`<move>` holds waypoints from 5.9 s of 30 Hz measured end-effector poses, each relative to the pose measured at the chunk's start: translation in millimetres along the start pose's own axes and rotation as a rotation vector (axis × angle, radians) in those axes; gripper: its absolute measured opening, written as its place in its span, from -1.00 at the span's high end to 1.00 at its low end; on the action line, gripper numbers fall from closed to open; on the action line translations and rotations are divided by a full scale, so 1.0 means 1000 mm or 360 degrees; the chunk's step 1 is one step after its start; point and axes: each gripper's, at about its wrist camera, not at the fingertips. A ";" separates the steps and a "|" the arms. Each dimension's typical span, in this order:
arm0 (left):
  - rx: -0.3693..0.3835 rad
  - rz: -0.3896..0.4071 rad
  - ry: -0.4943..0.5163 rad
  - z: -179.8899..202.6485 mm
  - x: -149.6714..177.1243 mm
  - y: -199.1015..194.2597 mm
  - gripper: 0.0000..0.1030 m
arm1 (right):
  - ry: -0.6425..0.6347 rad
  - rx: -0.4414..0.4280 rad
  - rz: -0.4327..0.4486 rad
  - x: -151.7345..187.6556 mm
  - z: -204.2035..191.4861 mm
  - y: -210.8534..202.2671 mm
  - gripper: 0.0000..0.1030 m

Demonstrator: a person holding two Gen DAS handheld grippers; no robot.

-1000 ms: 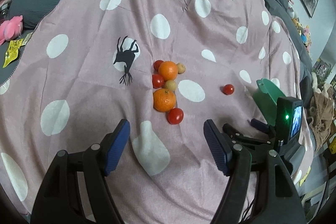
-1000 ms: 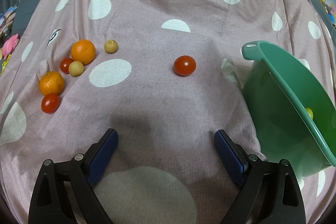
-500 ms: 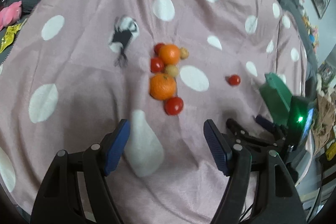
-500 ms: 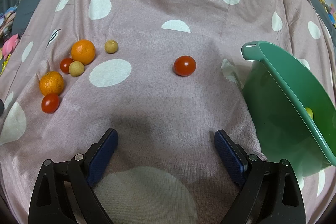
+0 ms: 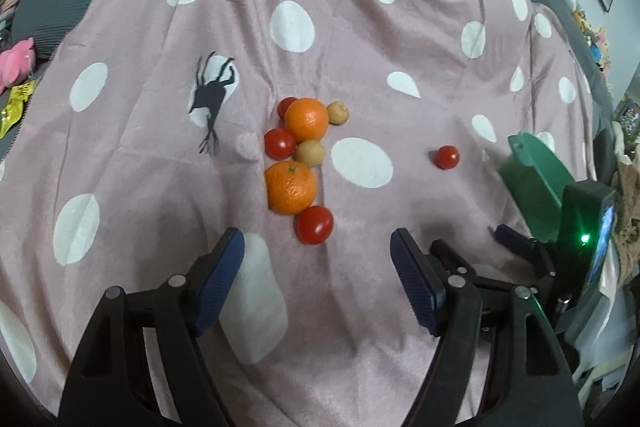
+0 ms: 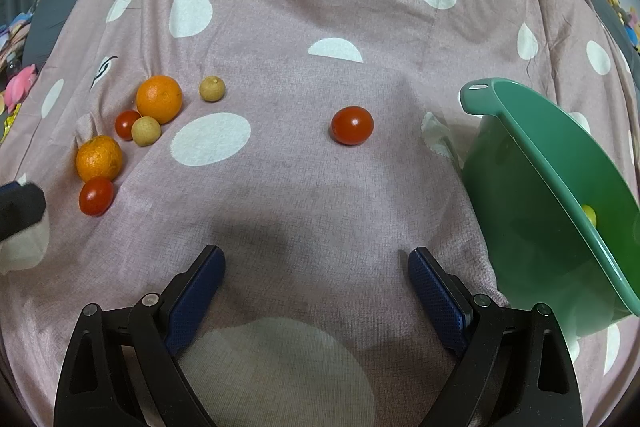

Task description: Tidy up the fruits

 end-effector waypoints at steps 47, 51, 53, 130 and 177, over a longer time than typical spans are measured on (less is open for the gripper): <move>0.0112 -0.0015 -0.0068 0.007 -0.008 0.002 -0.47 | 0.0000 -0.0001 0.0005 0.001 0.000 -0.001 -0.80; 0.0113 0.0016 -0.0132 -0.004 -0.012 -0.003 -0.48 | 0.0000 -0.0001 0.0005 0.001 0.000 -0.001 -0.80; 0.0096 0.0019 -0.0147 -0.006 -0.011 -0.004 -0.48 | 0.0000 -0.0001 0.0005 0.001 0.000 -0.001 -0.80; 0.0148 -0.0041 -0.0123 -0.027 -0.078 0.014 0.22 | 0.0484 -0.0553 -0.0163 -0.079 0.009 -0.019 -0.45; -0.0028 -0.0181 0.0165 -0.003 -0.052 0.064 0.92 | 0.0602 -0.0557 -0.0155 -0.096 0.017 -0.002 0.08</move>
Point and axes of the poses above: each gripper's, at about its wrist camera, not at the fingertips, and y roughly the way its jaws point, z to its right, x to its underside, and after that the axes turned 6 degrees about z, right-handed
